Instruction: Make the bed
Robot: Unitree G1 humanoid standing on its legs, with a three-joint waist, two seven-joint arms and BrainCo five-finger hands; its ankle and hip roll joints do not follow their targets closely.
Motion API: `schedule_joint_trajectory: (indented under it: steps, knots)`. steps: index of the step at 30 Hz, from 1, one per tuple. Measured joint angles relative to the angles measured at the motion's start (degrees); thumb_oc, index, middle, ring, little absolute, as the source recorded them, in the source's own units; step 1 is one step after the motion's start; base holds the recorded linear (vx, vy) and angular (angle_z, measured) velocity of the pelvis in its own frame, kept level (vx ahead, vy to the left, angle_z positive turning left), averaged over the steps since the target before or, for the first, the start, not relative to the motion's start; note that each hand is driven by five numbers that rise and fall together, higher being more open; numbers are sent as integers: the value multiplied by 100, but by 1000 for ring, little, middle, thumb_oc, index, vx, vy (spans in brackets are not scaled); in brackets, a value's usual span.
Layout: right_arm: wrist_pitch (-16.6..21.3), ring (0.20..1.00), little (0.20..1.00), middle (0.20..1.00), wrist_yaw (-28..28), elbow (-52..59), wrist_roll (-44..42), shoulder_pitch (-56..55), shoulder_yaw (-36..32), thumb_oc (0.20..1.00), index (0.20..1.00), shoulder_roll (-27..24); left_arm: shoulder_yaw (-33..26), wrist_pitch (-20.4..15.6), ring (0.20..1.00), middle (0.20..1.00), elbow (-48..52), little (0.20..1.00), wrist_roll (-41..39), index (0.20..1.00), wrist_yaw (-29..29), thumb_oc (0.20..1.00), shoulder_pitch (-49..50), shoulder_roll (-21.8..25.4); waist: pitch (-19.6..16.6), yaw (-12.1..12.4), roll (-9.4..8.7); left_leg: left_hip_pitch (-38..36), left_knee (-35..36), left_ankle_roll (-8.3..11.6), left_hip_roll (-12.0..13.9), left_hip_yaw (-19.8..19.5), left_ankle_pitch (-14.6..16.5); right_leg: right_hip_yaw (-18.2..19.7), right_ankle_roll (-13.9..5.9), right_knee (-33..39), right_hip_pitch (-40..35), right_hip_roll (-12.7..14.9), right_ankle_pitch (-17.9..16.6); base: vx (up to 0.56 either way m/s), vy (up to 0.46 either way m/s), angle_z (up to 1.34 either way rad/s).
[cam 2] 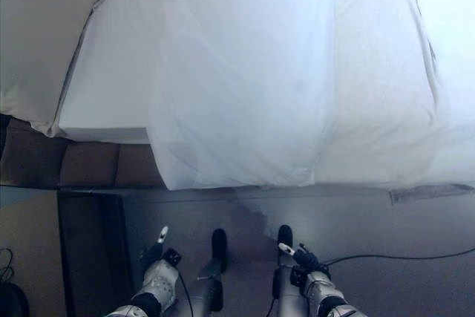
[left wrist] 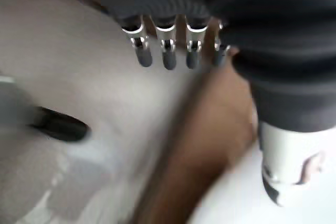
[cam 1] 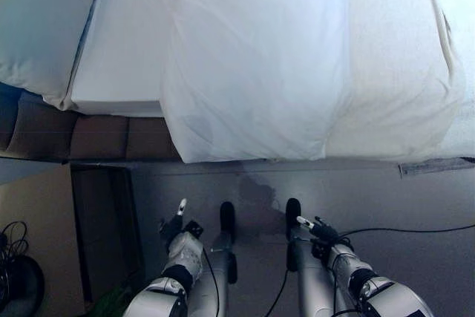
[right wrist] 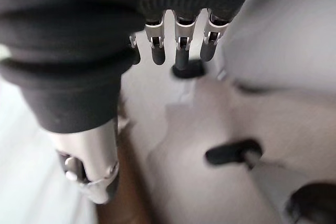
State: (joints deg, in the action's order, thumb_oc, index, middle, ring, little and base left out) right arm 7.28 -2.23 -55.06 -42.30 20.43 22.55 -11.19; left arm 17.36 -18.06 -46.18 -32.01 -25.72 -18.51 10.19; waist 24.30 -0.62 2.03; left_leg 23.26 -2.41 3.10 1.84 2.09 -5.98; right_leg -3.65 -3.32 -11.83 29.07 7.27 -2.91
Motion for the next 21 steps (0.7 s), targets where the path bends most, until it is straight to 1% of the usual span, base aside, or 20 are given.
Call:
schedule_joint_trajectory:
  steps: [1, 3, 5, 6, 8, 9, 10, 11, 12, 13, 16, 17, 18, 19, 21]
  knots:
    - [45, 1000, 1000, 1000, 59, 142, 0, -1, 47, 1000, 1000, 1, 13, -14, 1000, 1000, 61, 1000, 177, 1000, 138, 1000, -55, 66, 4, -2, -8, 22, -6, 0, 0, -1, 0, 0, -2, 0, 25, 0, 1, -49, -15, 0]
    - [126, 1000, 1000, 1000, 215, 372, 8, 179, 133, 1000, 1000, -47, 130, -17, 1000, 1000, 213, 1000, 412, 1000, 626, 1000, -228, 308, 68, 4, -36, 51, -30, 0, -2, -1, -1, 1, -2, -6, 49, -2, -1, -55, -9, 1]
    - [125, 1000, 1000, 1000, 383, 456, 10, 563, 351, 1000, 1000, -180, 381, 15, 1000, 1000, 240, 1000, 415, 1000, 1295, 1000, -522, 529, 138, -2, -90, 160, -110, 1, -11, -19, -2, 3, -3, -74, 141, 7, 0, -75, -3, 3]
    - [130, 1000, 1000, 1000, 461, 530, 10, 641, 417, 1000, 1000, -250, 517, 21, 1000, 1000, 255, 1000, 419, 1000, 1446, 1000, -597, 614, 197, -3, -105, 178, -138, 1, -13, -19, -2, 4, -3, -101, 160, 10, 0, -69, -6, 3]
    - [141, 1000, 1000, 1000, 750, 536, 7, 1243, 499, 1000, 1000, -428, 870, 99, 1000, 1000, 397, 1000, 418, 1000, 2081, 1000, -1078, 772, 327, 10, -128, 379, -269, 4, -22, -36, 0, 8, -18, -208, 340, 21, 10, -80, -17, 3]
    - [138, 1000, 1000, 1000, 819, 512, 7, 1420, 519, 1000, 1000, -465, 892, 107, 1000, 1000, 408, 1000, 414, 1000, 2235, 1000, -1200, 764, 403, 6, -130, 412, -302, 5, -25, -46, -1, 6, -15, -249, 373, 23, 9, -79, -11, 5]
    - [89, 1000, 1000, 1000, 956, 426, 7, 1779, 599, 1000, 1000, -544, 1053, 170, 1000, 1000, 364, 1000, 372, 1000, 2448, 1000, -1539, 800, 457, 4, -131, 546, -402, 10, -29, -57, 3, 1, 2, -337, 495, 31, 6, -77, -6, 5]
    - [86, 1000, 1000, 1000, 1011, 408, 6, 1967, 638, 1000, 1000, -557, 1144, 182, 1000, 1000, 377, 1000, 372, 1000, 2540, 1000, -1675, 842, 468, 7, -128, 633, -449, 11, -30, -66, 4, 2, 7, -390, 583, 36, 11, -70, 10, 4]
    - [84, 1000, 1000, 1000, 1112, 367, 4, 2367, 688, 1000, 1000, -644, 1211, 215, 1000, 1000, 392, 1000, 366, 1000, 2734, 1000, -2036, 888, 490, -3, -129, 745, -521, 17, -37, -66, 0, 6, 12, -484, 708, 42, 17, -74, 7, 3]
    - [82, 1000, 1000, 1000, 1182, 298, 6, 2491, 748, 1000, 1000, -696, 1305, 229, 1000, 1000, 359, 1000, 367, 1000, 2803, 1000, -2179, 928, 506, 5, -129, 811, -589, 23, -44, -65, 8, 9, 25, -570, 778, 58, 46, -64, 15, 7]
    - [76, 1000, 1000, 1000, 1295, 185, -13, 3183, 736, 1000, 1000, -804, 1414, 233, 1000, 1000, 240, 1000, 353, 1000, 3115, 1000, -3028, 1134, 525, -5, -143, 1180, -916, 49, -55, -65, 62, 19, 54, -975, 1168, 97, 155, -51, 12, 7]
    - [79, 1000, 1000, 1000, 1304, 169, -16, 3287, 736, 1000, 1000, -813, 1409, 227, 1000, 1000, 225, 1000, 347, 1000, 3139, 1000, -3142, 1175, 525, -6, -143, 1261, -999, 55, -52, -65, 79, 24, 66, -1042, 1248, 98, 167, -60, 22, 0]
    - [68, 1000, 1000, 1000, 1327, 32, -15, 3561, 770, 1000, 1000, -822, 1549, 219, 1000, 1000, 166, 1000, 347, 1000, 3153, 1000, -3400, 1315, 526, -4, -145, 1506, -1277, 58, -39, -65, 172, 41, 89, -1253, 1468, 101, 221, 0, 0, 0]
    - [72, 1000, 1000, 1000, 1324, -25, -34, 3719, 747, 1000, 1000, -825, 1565, 211, 1000, 1000, 146, 1000, 349, 1000, 3167, 1000, -3544, 1385, 526, -8, -145, 1662, -1440, 65, -35, -70, 222, 57, 88, -1370, 1605, 100, 272, -30, 24, 0]
    - [73, 1000, 1000, 1000, 1322, -166, -139, 3998, 755, 1000, 1000, -827, 1571, 201, 1000, 1000, -40, 1000, 347, 1000, 3177, 1000, -3820, 1438, 534, -10, -159, 1926, -1696, 76, -18, -78, 273, 74, 107, -1574, 1847, 96, 314, -19, 10, 0]
